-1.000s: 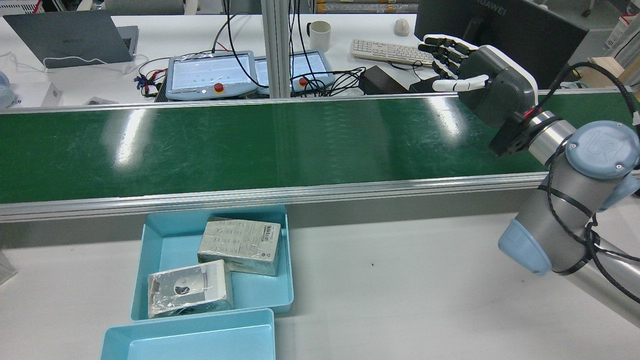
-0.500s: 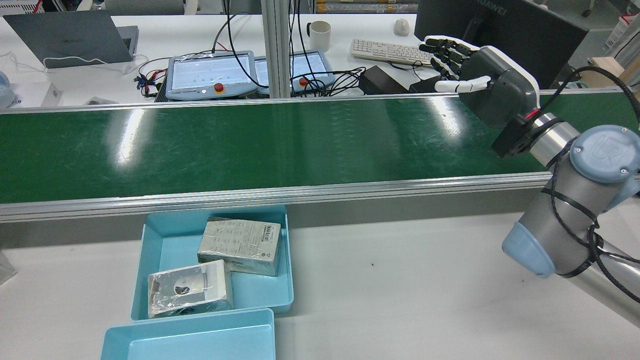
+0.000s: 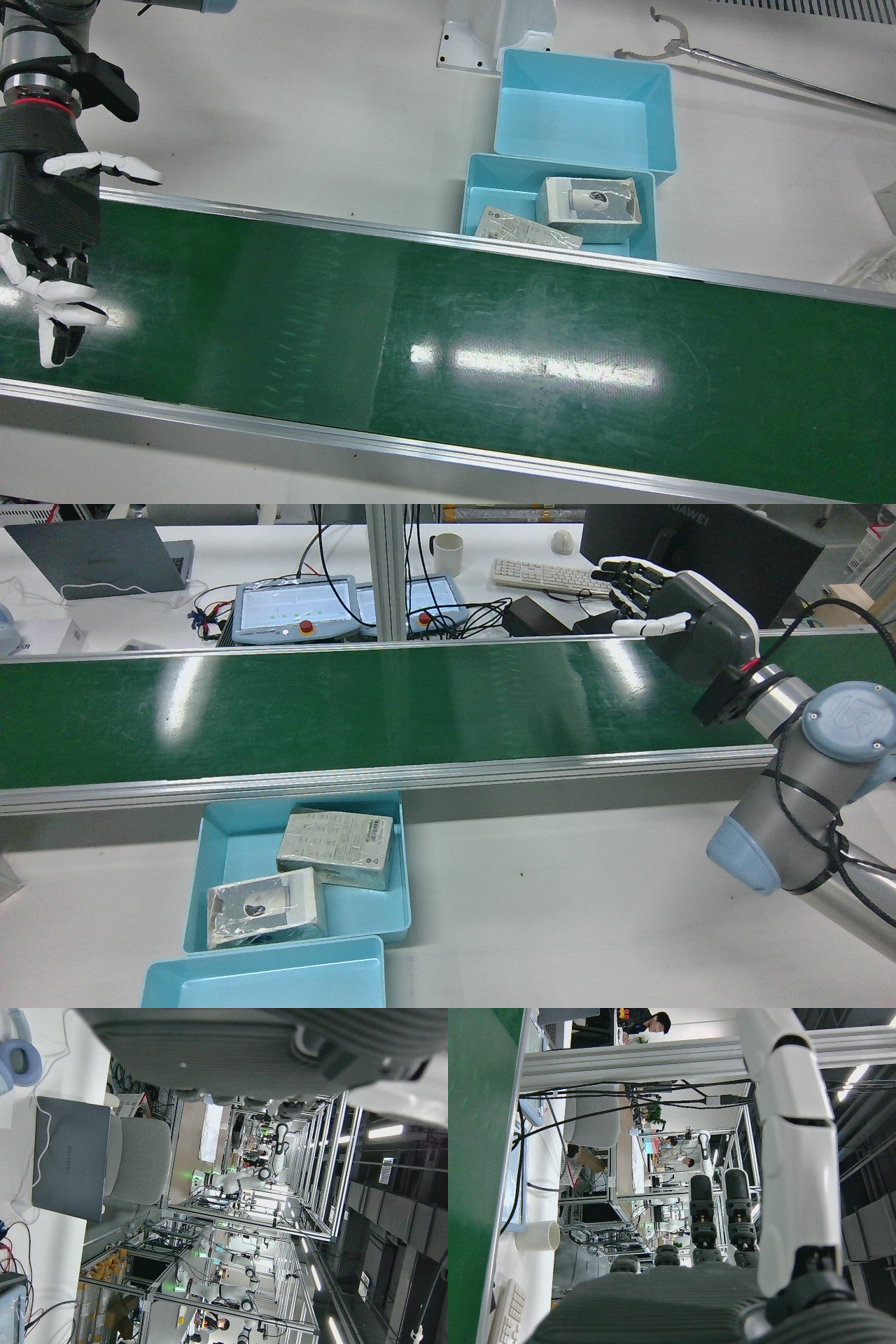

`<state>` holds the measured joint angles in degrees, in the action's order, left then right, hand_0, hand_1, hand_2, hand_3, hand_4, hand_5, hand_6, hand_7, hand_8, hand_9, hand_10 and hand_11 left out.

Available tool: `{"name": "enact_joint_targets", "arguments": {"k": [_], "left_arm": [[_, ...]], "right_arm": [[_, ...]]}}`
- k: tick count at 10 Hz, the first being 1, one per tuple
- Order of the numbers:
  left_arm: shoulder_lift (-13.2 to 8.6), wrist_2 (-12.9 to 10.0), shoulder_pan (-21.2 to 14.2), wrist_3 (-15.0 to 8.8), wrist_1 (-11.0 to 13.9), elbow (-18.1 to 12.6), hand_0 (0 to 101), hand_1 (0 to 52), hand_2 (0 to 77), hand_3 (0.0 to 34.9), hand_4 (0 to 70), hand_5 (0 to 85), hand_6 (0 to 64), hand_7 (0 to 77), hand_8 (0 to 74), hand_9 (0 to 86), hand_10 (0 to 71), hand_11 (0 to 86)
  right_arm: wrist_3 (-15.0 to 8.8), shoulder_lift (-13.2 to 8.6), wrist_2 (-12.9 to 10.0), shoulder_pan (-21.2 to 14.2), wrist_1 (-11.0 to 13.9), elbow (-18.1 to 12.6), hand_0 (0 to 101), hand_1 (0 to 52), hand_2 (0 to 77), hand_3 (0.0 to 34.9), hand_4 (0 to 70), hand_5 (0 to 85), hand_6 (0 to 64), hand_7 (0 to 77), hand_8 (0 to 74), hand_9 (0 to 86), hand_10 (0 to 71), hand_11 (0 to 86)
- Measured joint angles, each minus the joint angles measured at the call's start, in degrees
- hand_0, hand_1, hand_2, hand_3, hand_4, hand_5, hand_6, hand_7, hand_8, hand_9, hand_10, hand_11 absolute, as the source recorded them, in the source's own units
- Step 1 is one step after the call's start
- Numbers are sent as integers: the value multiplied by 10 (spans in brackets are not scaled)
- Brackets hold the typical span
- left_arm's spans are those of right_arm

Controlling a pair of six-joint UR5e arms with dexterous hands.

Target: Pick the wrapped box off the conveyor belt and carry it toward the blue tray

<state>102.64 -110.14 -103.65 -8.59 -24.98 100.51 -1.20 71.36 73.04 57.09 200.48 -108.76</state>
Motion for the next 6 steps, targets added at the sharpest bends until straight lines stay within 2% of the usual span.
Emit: {"name": "enact_joint_targets", "arguments": {"k": [1, 2, 6], "left_arm": [[0, 0, 0, 0, 0, 0, 0, 0, 11, 0, 0, 11, 0, 5, 5, 0, 0, 5], [0, 0, 0, 0, 0, 0, 0, 0, 11, 0, 0, 5, 0, 5, 5, 0, 0, 0], [0, 0, 0, 0, 0, 0, 0, 0, 11, 0, 0, 11, 0, 5, 5, 0, 5, 0]], "right_arm": [[0, 0, 0, 0, 0, -1, 498, 169, 175, 45, 169, 267, 76, 240, 0, 54, 0, 16], [1, 0, 0, 0, 1, -2, 497, 169, 185, 66, 169, 267, 65, 240, 0, 60, 5, 16], [5, 0, 1, 0, 2, -7, 498, 169, 185, 70, 169, 267, 71, 240, 5, 54, 0, 16]]}}
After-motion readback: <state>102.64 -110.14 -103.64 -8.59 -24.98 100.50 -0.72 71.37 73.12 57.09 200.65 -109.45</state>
